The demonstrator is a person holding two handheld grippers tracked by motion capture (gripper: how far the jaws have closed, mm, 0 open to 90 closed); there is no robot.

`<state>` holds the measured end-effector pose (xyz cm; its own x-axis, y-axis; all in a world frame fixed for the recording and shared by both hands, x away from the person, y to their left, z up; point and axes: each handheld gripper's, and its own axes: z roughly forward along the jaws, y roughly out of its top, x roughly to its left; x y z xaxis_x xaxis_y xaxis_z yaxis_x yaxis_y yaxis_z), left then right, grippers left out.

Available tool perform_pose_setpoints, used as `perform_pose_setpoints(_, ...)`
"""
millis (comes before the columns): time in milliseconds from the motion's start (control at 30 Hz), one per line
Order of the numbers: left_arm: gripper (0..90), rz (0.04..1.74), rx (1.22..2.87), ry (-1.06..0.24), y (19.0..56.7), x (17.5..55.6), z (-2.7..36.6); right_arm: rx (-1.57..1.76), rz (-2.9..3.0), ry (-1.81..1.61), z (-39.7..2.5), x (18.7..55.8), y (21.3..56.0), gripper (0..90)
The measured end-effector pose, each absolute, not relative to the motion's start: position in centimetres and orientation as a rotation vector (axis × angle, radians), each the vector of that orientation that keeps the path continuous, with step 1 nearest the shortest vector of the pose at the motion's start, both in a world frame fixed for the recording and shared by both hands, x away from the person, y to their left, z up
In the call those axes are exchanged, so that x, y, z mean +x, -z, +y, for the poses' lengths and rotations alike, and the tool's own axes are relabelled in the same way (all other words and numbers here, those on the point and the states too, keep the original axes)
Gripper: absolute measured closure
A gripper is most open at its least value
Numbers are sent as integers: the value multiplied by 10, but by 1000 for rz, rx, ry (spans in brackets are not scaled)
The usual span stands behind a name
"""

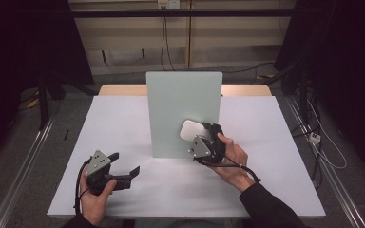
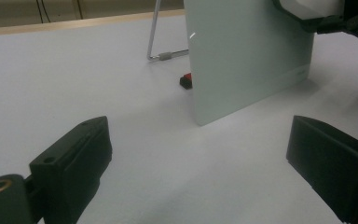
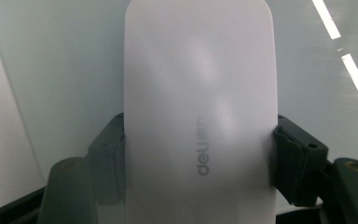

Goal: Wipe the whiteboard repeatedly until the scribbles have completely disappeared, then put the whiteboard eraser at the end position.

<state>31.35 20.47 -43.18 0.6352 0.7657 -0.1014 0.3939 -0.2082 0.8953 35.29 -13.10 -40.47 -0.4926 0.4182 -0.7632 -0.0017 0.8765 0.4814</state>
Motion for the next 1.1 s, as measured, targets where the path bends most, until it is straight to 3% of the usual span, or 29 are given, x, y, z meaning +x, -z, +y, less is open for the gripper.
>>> perform_pose_setpoints(1100, 63, 929, 1823, -440, 433, 317, 203, 445, 2116, -717, -155, 347, 393, 315)
